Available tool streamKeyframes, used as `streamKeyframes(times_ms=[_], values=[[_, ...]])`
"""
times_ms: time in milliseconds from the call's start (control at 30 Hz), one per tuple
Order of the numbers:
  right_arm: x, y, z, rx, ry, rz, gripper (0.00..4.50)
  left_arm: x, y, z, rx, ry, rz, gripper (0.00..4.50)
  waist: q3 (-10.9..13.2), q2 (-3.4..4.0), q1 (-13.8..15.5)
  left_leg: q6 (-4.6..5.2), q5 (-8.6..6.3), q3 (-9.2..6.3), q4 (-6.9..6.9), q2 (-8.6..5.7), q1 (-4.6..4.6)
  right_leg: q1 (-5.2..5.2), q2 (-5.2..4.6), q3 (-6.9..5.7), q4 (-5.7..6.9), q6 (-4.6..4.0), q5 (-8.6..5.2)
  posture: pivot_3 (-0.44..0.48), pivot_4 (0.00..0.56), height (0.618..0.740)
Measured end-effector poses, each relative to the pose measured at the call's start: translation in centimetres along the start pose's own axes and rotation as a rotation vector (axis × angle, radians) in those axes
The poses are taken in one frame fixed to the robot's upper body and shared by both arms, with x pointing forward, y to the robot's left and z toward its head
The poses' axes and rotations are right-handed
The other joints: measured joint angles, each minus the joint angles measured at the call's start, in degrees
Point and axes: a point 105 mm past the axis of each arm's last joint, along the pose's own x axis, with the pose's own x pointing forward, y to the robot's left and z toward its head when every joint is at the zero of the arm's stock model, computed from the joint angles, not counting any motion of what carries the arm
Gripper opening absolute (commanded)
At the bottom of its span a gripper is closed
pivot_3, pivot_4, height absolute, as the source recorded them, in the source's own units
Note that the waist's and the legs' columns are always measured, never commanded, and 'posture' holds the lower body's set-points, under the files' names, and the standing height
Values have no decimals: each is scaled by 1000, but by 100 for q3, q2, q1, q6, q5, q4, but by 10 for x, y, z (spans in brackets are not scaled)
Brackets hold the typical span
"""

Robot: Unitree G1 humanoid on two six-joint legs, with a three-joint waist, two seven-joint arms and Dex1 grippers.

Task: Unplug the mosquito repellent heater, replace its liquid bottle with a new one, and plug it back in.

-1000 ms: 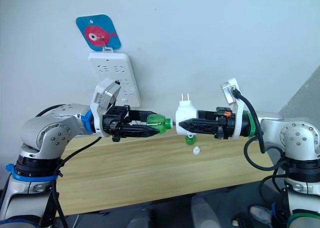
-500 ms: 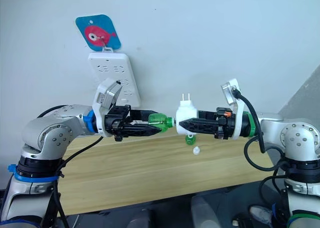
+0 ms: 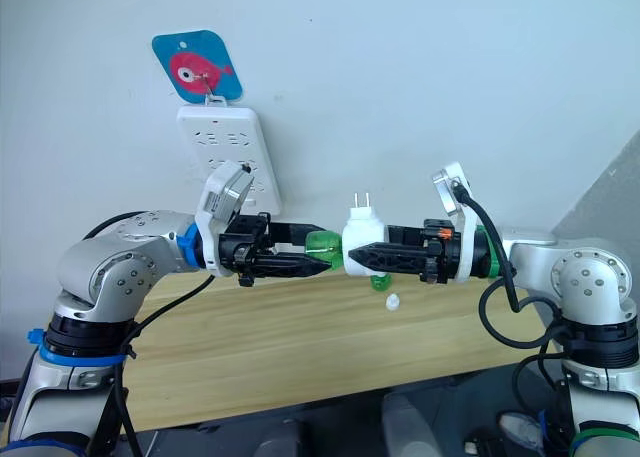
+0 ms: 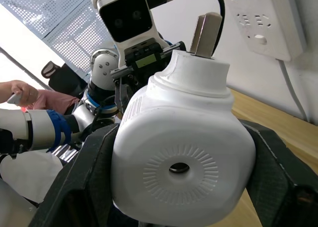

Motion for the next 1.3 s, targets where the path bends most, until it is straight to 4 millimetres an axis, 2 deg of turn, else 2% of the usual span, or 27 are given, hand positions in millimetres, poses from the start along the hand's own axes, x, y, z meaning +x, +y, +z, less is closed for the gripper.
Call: streamKeyframes(times_ms=[600, 733, 800, 1300], values=[[2, -1, 1, -9, 63, -41, 3113, 3, 3, -3, 14, -3, 10, 2277, -21, 0, -4, 0, 0, 0, 0, -1, -1, 1, 0, 0, 0, 0, 0, -159, 92, 728], [8, 0, -2, 28, 65, -18, 4486, 10, 1, -4, 12, -16, -16, 2277, -47, 2, -5, 0, 0, 0, 0, 0, 0, 1, 0, 1, 0, 0, 0, -159, 92, 728], [11, 4, -5, 43, 79, 10, 4500, 16, -3, -7, 6, -6, -44, 2277, -49, 2, -5, 0, 0, 0, 0, -1, -1, 0, 0, 1, 0, 0, 0, -159, 92, 728], [0, -4, 0, 102, 77, -48, 4500, 15, -2, -7, 16, -4, -33, 2277, -79, 4, -5, 1, 0, 0, 0, -1, 0, 1, 1, 1, 0, 0, 0, -160, 92, 728]])
